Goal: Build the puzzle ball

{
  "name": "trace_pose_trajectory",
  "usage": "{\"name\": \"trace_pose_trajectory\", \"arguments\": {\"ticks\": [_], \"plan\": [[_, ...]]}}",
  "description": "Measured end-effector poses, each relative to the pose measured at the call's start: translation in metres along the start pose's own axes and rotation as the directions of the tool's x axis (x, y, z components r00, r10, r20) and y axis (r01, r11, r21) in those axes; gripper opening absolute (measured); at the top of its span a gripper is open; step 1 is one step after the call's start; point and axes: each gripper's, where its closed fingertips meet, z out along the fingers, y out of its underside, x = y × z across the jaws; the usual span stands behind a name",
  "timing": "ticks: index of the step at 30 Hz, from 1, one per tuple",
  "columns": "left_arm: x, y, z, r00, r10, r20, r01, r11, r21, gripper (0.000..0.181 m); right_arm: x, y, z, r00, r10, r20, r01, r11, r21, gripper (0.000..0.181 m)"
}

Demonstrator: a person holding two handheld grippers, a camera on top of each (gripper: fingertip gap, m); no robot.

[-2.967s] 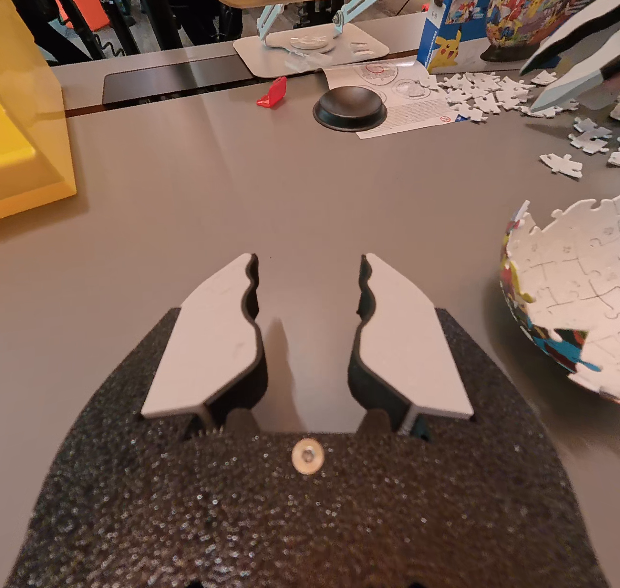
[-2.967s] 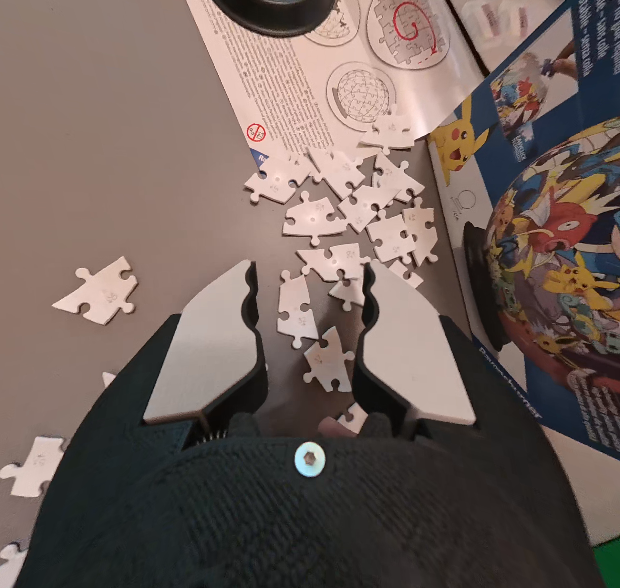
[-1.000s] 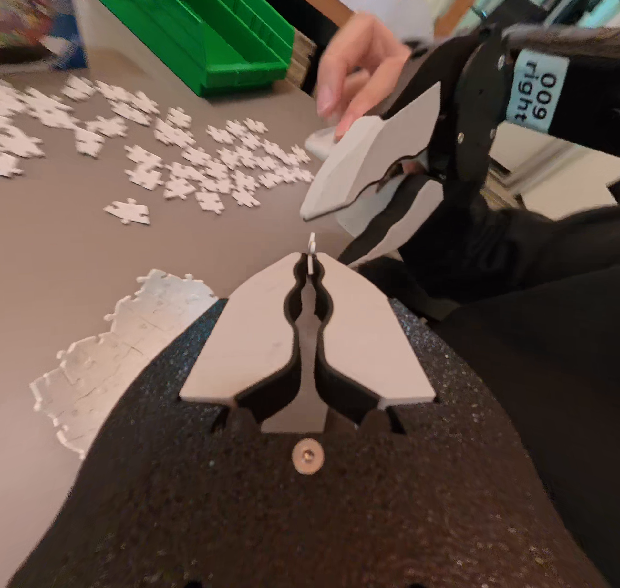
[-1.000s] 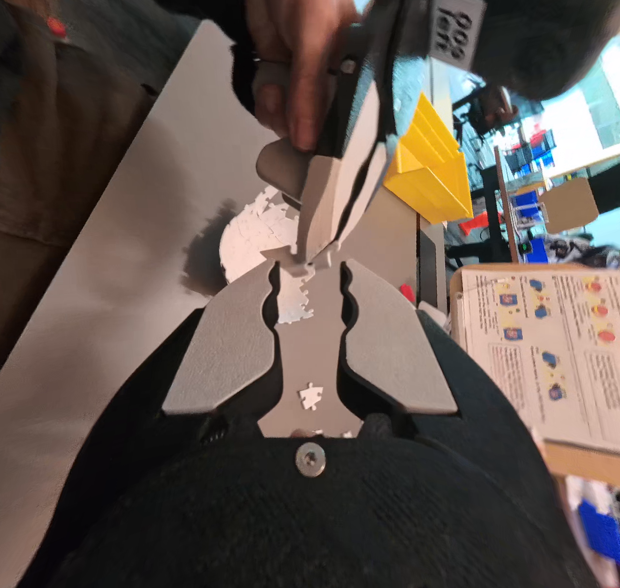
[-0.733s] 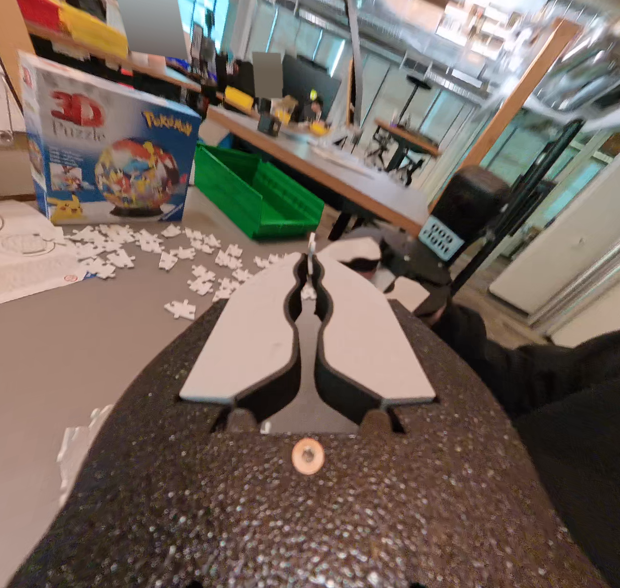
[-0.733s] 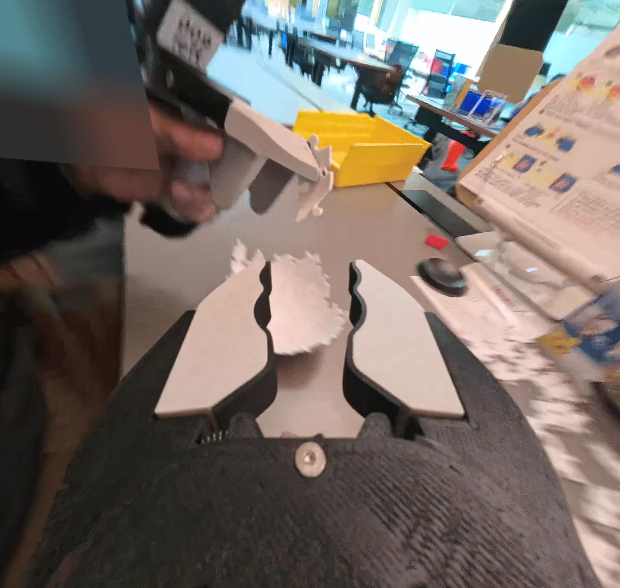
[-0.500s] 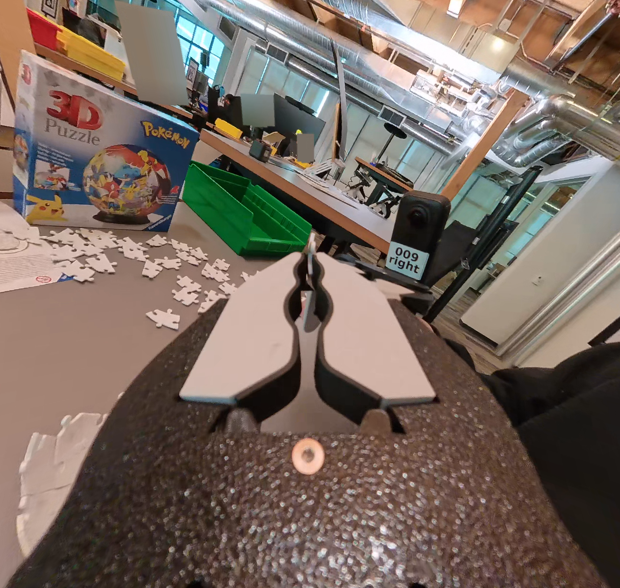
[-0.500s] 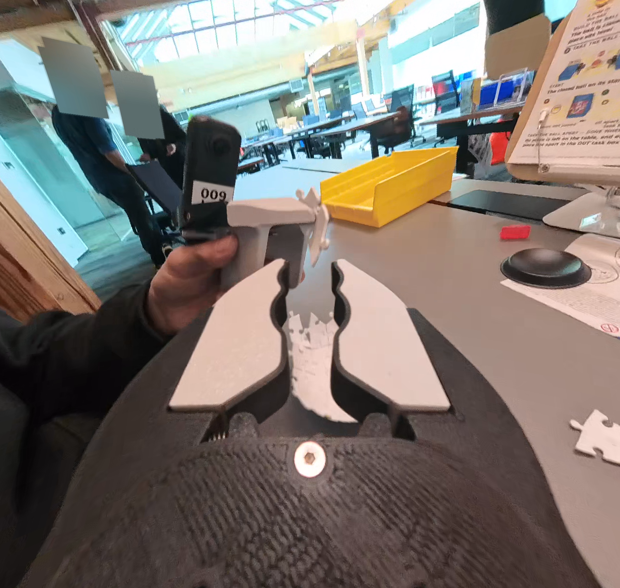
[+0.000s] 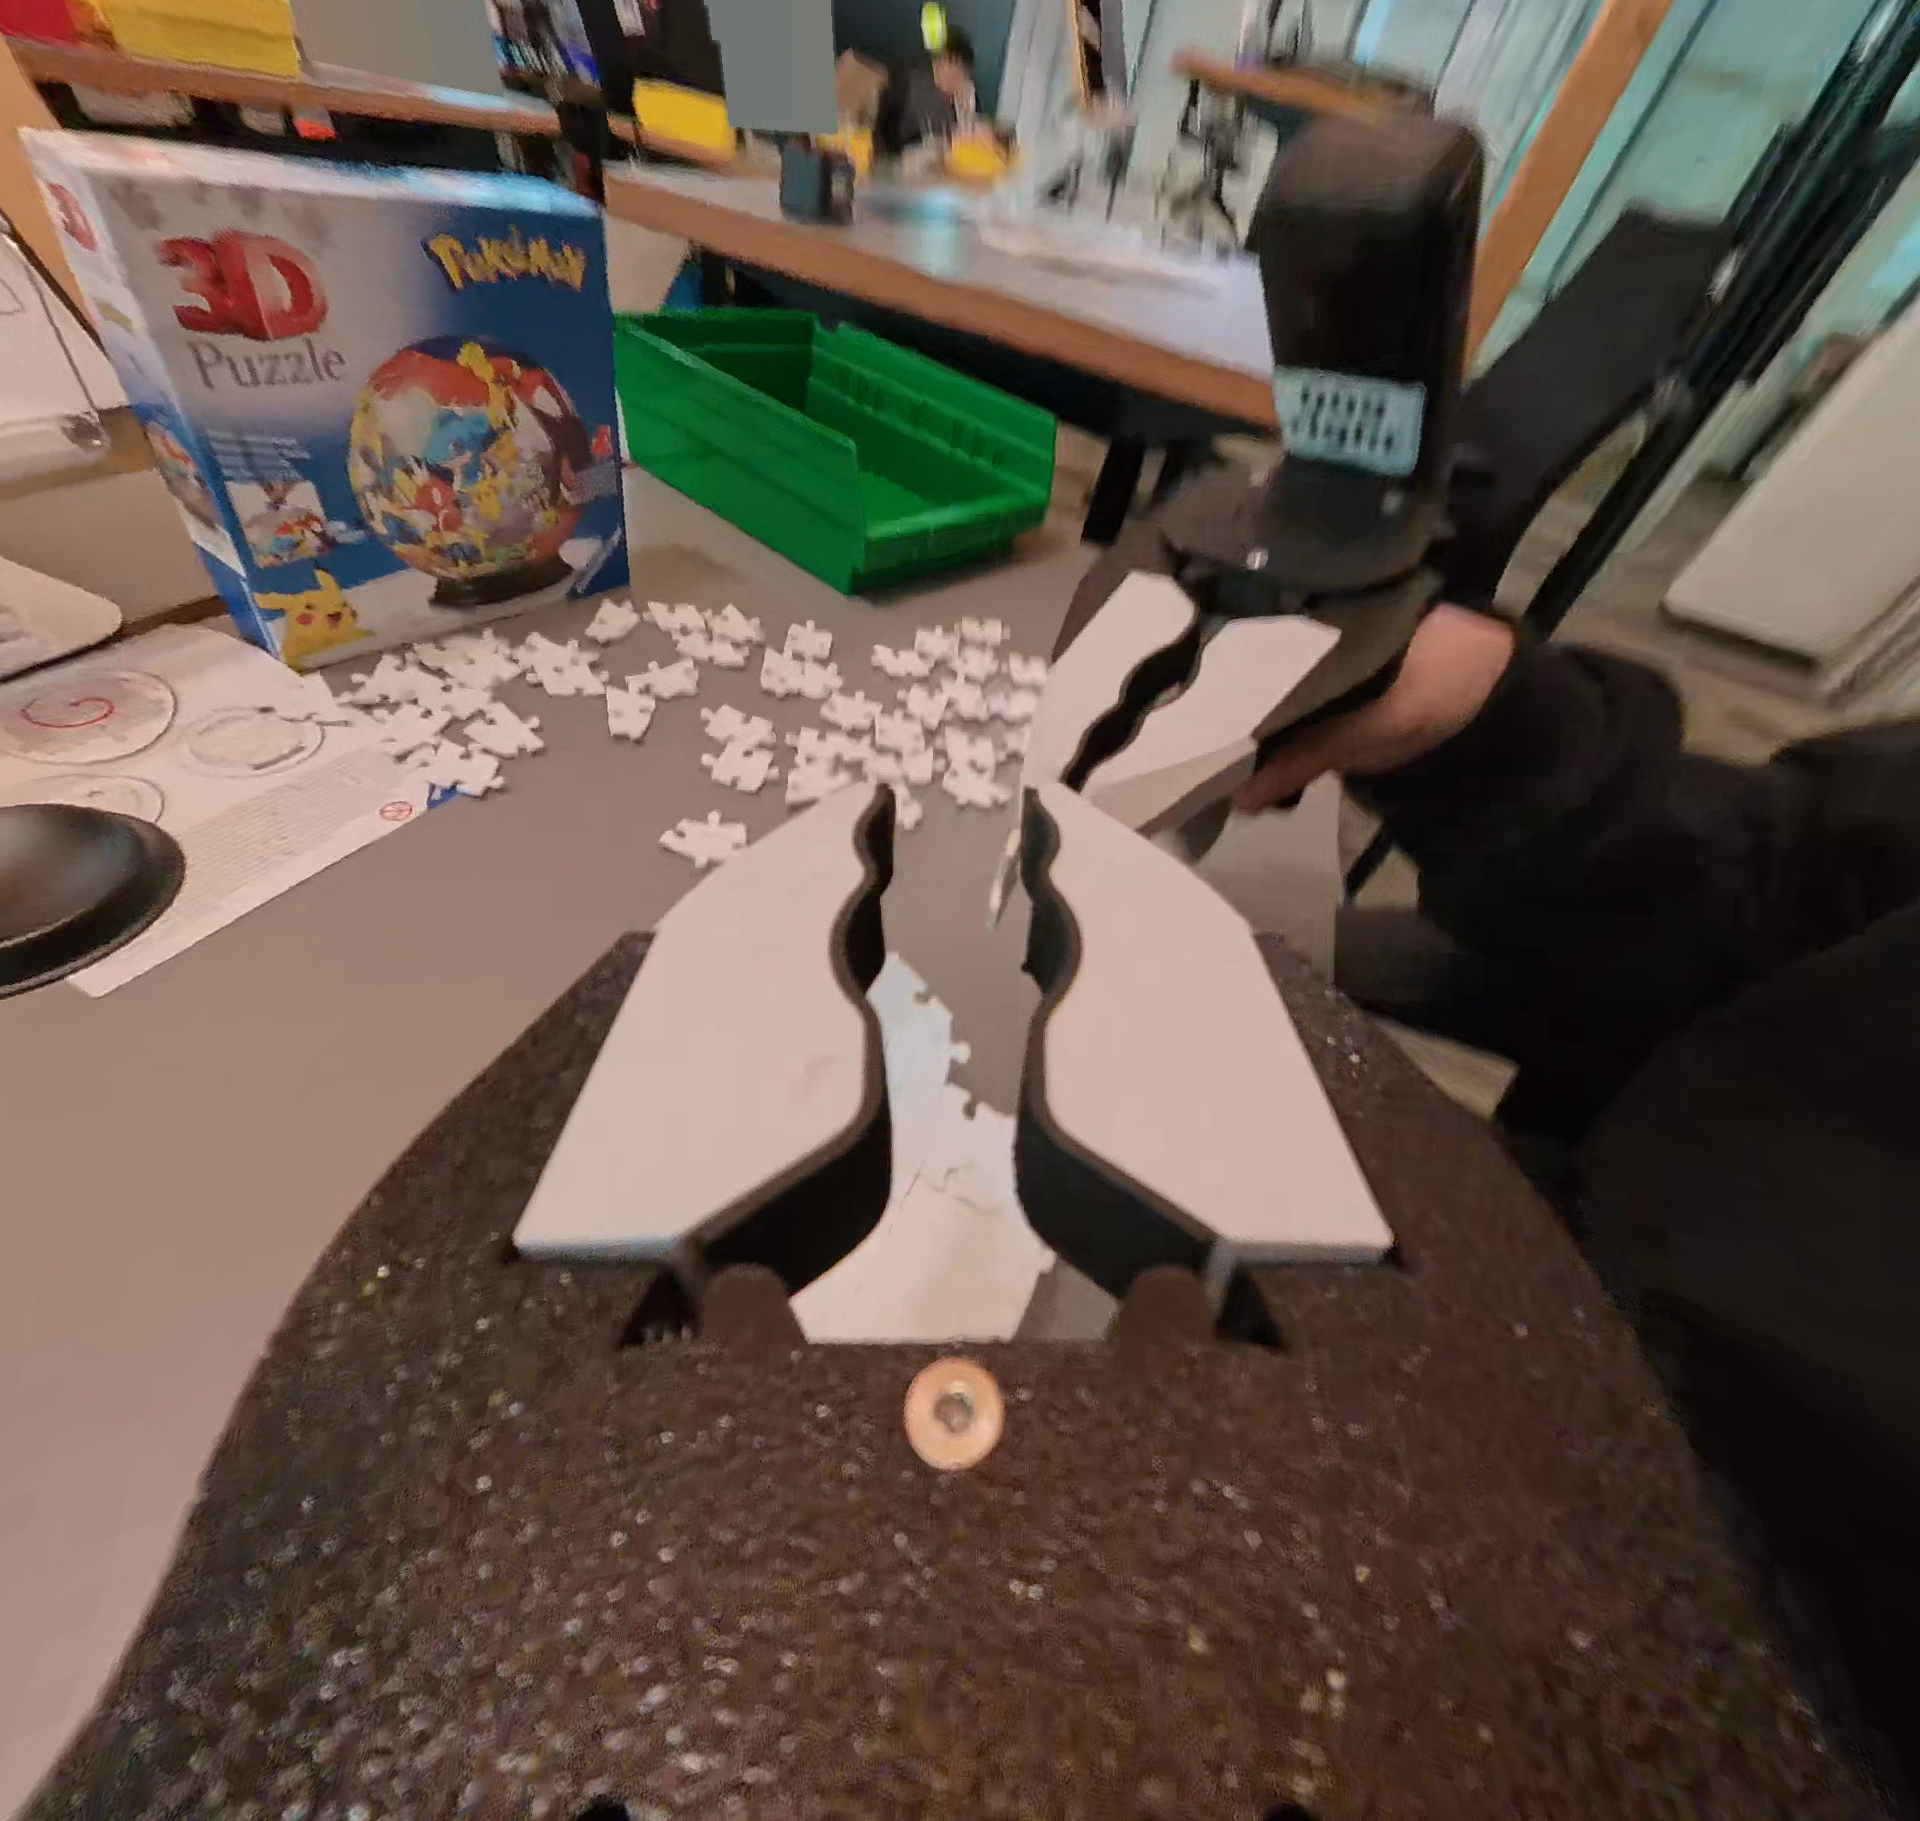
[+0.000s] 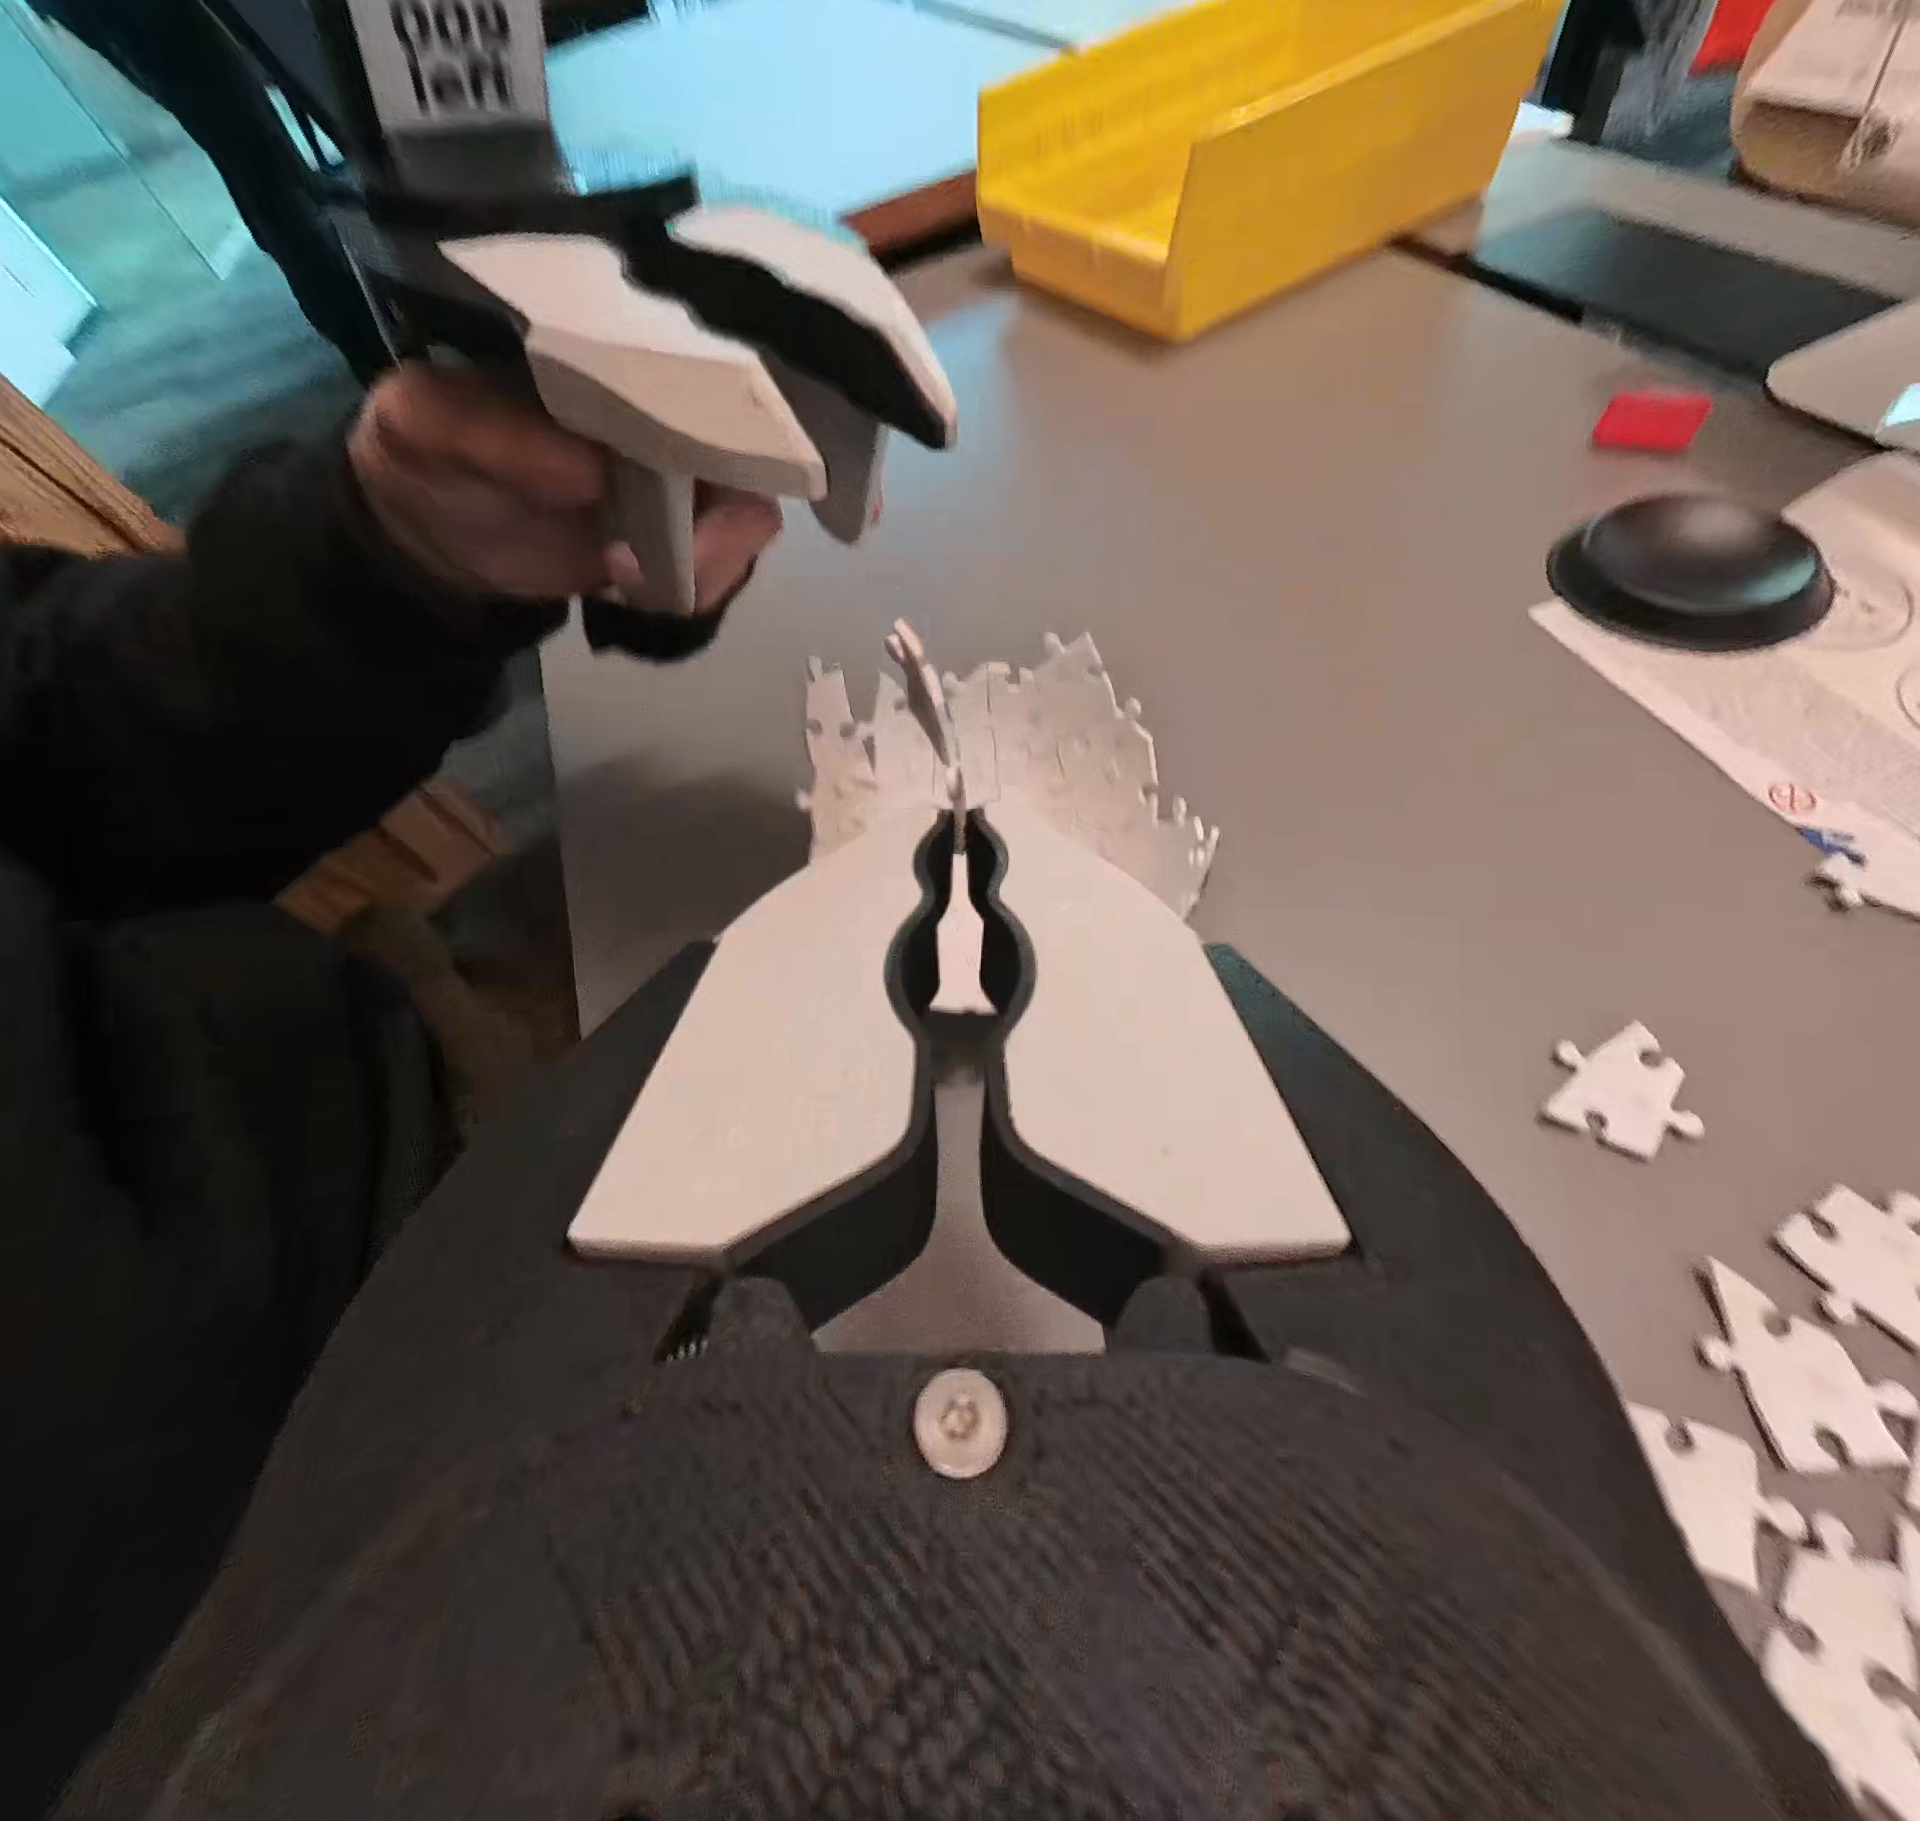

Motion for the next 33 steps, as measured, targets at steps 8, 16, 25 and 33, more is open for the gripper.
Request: {"name": "trace_pose_trajectory", "arguments": {"ticks": [8,16,25,33], "plan": [[0.015,0.049,0.019,0.979,0.15,-0.137,-0.186,0.934,-0.306,0.0,-0.011,0.025,0.007,1.0,-0.02,0.0,0.02,0.983,-0.184,0.002],[0.004,0.053,0.024,0.993,0.061,-0.104,-0.093,0.935,-0.341,0.0,-0.001,0.024,0.012,0.999,0.022,-0.039,-0.026,0.994,-0.108,0.002],[-0.003,0.057,0.028,0.99,0.089,-0.107,-0.125,0.909,-0.399,0.0,-0.004,0.024,0.022,1.0,-0.006,-0.021,0.004,0.994,-0.11,0.0],[-0.064,0.062,-0.024,0.976,0.135,0.169,-0.027,0.851,-0.524,0.021,0.019,0.043,0.006,0.986,-0.089,-0.142,0.059,0.978,-0.2,0.0]]}}
